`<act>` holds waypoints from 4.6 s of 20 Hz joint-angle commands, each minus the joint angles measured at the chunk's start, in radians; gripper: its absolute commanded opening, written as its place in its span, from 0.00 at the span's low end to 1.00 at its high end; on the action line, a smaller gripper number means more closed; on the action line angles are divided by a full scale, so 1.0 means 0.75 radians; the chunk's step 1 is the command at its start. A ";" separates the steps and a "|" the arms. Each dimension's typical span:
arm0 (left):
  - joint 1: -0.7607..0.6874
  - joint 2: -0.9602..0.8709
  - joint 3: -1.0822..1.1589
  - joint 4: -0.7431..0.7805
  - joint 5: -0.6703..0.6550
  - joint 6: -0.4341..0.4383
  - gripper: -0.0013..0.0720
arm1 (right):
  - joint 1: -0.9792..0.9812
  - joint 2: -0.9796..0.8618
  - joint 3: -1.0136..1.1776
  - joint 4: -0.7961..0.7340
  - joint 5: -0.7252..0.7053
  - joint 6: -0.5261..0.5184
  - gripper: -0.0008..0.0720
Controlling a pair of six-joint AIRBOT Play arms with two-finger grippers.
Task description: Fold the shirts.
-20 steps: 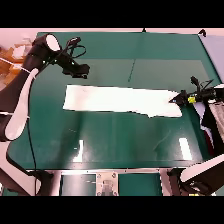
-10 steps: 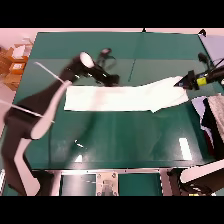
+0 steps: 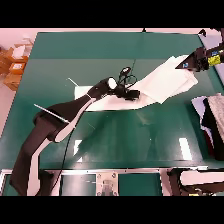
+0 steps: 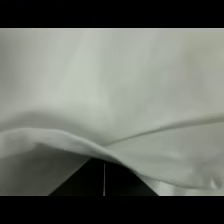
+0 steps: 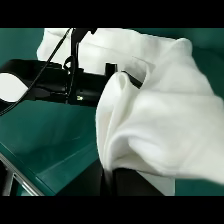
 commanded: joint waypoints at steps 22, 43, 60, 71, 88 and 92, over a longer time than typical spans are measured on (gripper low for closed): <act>1.077 0.438 0.267 0.235 -1.280 0.135 0.05 | 1.362 -0.563 -0.233 0.354 -1.780 0.122 0.44; 1.077 0.438 0.157 0.227 -1.256 0.160 0.05 | 0.537 -0.511 -0.607 0.243 -0.864 0.118 0.85; 1.077 0.438 0.157 0.223 -1.284 0.160 0.05 | -0.006 -0.081 0.004 0.264 -0.650 0.259 0.03; 1.077 0.438 0.157 0.217 -1.294 0.160 0.05 | -1.071 0.218 0.002 -0.186 -0.284 0.429 0.03; 1.077 0.438 0.157 0.216 -1.348 0.175 0.05 | -1.235 0.468 -0.991 -1.224 -0.231 0.577 0.75; 1.077 0.439 0.157 0.214 -1.318 0.174 0.05 | -1.211 0.461 -0.880 -1.072 -0.218 0.646 0.75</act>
